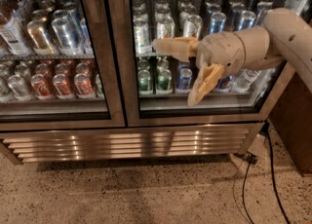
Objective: Open left fridge door
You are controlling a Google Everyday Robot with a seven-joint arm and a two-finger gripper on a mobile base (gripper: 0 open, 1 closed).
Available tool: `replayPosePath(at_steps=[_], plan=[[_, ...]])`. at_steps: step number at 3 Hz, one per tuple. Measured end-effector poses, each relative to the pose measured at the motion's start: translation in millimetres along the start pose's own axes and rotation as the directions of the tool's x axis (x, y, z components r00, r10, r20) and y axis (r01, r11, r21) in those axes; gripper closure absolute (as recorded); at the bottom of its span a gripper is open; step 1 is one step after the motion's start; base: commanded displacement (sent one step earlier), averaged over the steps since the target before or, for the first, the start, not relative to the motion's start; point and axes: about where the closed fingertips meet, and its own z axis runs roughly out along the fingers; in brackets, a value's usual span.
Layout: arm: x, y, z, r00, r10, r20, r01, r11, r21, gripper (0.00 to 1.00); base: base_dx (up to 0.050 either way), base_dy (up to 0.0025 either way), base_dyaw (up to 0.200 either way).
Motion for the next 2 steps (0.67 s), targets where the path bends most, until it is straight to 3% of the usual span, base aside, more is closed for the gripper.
replayPosePath(at_steps=[1, 2], plan=[[-41.3, 12.8, 16.3, 0.998, -0.053, -0.046, 0.053, 0.9986, 0.001, 0.0, 0.0, 0.0, 0.0], [-44.2, 13.6, 18.2, 0.997, -0.057, -0.051, 0.057, 0.9983, 0.001, 0.0, 0.0, 0.0, 0.0]])
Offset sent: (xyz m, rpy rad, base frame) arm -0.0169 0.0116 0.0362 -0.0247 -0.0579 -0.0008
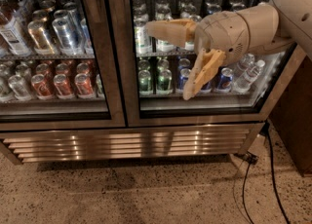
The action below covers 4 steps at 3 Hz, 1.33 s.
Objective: Open left fridge door
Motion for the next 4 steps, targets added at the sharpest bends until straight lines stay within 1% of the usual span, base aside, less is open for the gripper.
replayPosePath(at_steps=[1, 2, 3, 4], plan=[[28, -8, -1, 0.998, 0.055, 0.037, -0.057, 0.9972, 0.049, 0.0, 0.0, 0.0, 0.0], [51, -13, -1, 0.991, 0.067, 0.114, -0.084, 0.9849, 0.151, 0.0, 0.0, 0.0, 0.0], [61, -21, -1, 0.991, 0.048, 0.122, -0.079, 0.9617, 0.263, 0.0, 0.0, 0.0, 0.0], [61, -21, -1, 0.991, 0.048, 0.121, -0.079, 0.9617, 0.263, 0.0, 0.0, 0.0, 0.0]])
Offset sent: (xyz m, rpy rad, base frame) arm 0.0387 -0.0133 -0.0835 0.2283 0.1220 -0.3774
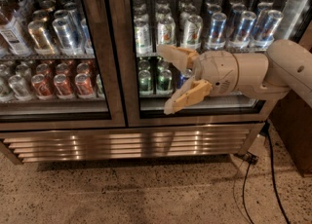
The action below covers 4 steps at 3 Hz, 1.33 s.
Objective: Open left fridge door
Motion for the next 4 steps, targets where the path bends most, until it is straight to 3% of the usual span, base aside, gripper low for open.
replayPosePath(at_steps=[1, 2, 3, 4], plan=[[-1, -3, 0, 1.0, 0.011, -0.022, -0.011, 0.9994, 0.032, 0.0, 0.0, 0.0, 0.0], [-30, -12, 5, 0.997, -0.009, -0.08, 0.017, 0.9954, 0.094, 0.0, 0.0, 0.0, 0.0], [-30, -12, 5, 0.997, -0.009, -0.08, 0.017, 0.9954, 0.094, 0.0, 0.037, 0.00252, 0.136], [-30, -12, 5, 0.997, -0.009, -0.08, 0.017, 0.9954, 0.094, 0.0, 0.039, -0.00244, -0.121]])
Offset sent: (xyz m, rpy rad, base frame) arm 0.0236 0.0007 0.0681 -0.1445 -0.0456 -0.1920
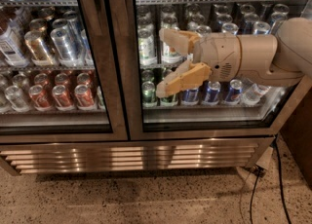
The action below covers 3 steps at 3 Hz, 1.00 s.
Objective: Open left fridge door
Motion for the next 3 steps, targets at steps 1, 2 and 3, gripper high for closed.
replayPosePath(at_steps=[1, 2, 3], plan=[[0, 0, 0, 1.0, 0.0, 0.0, 0.0, 1.0, 0.0, 0.0, 0.0, 0.00001, 0.188], [0, 0, 0, 1.0, 0.0, 0.0, 0.0, 1.0, 0.0, 0.0, 0.0, 0.0, 0.0], [-9, -12, -2, 0.999, 0.021, 0.04, -0.022, 0.9993, 0.029, 0.0, 0.0, 0.0, 0.0]])
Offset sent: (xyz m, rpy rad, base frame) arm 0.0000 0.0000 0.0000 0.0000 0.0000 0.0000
